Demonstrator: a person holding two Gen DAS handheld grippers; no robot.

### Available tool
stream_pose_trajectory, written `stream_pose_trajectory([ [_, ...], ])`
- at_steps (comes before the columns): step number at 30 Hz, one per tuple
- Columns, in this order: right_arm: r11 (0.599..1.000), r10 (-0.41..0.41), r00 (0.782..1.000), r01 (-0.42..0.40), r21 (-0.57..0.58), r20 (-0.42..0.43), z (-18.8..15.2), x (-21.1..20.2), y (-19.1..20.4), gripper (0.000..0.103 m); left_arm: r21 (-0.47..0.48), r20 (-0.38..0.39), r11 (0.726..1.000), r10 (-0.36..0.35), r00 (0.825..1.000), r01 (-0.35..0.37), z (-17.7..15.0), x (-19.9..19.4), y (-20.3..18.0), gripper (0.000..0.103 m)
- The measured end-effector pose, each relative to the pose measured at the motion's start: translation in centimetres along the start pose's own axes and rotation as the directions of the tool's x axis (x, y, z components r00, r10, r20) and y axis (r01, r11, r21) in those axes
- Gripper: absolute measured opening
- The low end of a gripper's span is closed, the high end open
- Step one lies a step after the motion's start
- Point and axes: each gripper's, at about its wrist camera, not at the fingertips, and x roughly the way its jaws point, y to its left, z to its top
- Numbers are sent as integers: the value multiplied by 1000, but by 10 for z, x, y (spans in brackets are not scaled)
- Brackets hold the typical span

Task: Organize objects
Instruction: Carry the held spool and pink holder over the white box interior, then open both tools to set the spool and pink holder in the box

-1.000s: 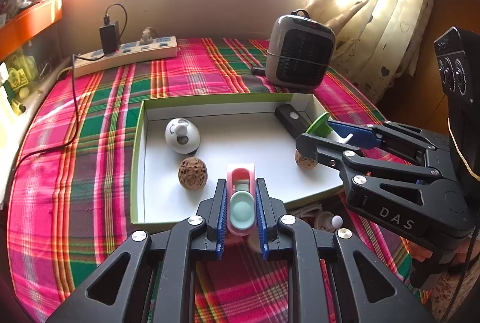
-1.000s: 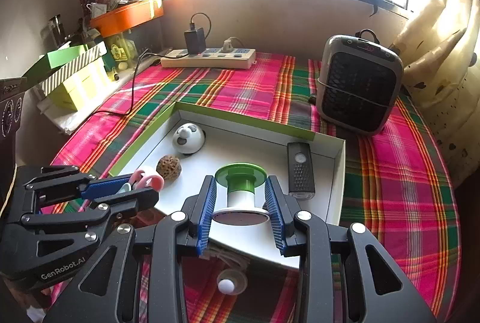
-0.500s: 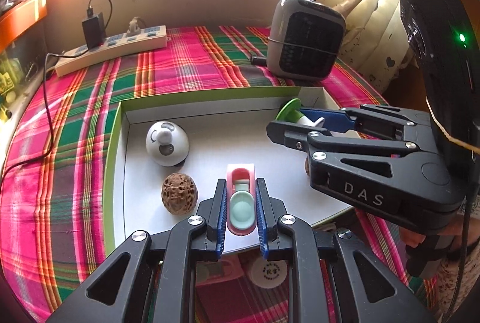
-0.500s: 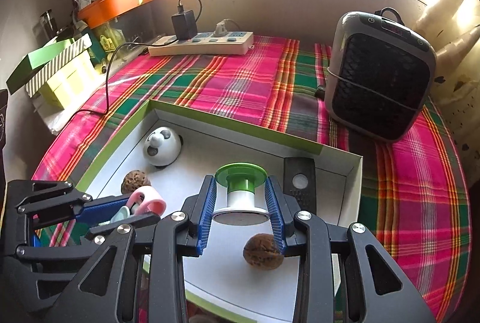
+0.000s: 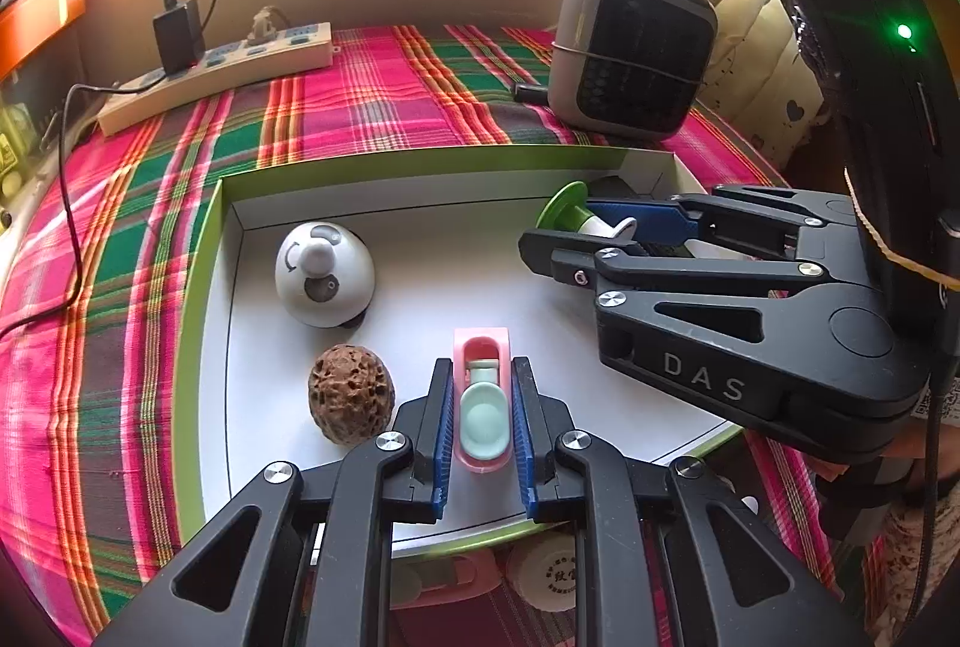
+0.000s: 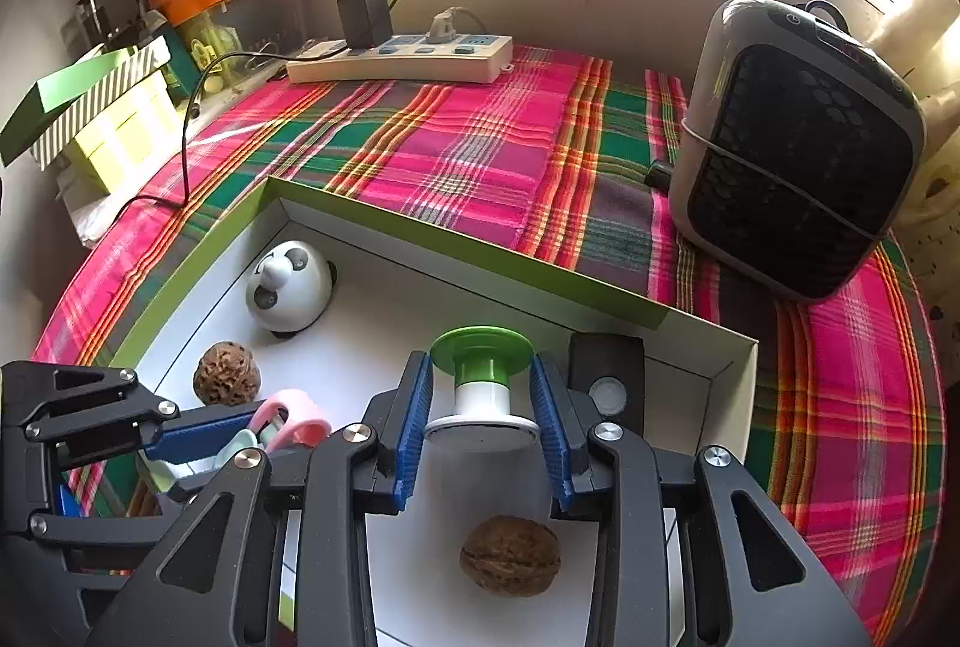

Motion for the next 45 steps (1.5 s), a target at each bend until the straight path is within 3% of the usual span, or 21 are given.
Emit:
stream_pose_trajectory([
  [18,1000,-5,1000,5,-19,5,1,4,2,35,5,0,1000,6,1000,-6,0,3,-1,16],
  [35,1000,-7,1000,7,-3,14,-1,4,2,36,3,-2,1000,2,1000,-2,-1,0,-3,26],
  [39,1000,-6,1000,6,2,17,-2,2,2,44,0,-3,1000,4,1000,-4,-2,-2,-2,29],
  [45,1000,-9,1000,8,19,19,-4,-1,1,44,-2,5,1000,2,1000,-2,-3,-7,-3,31],
])
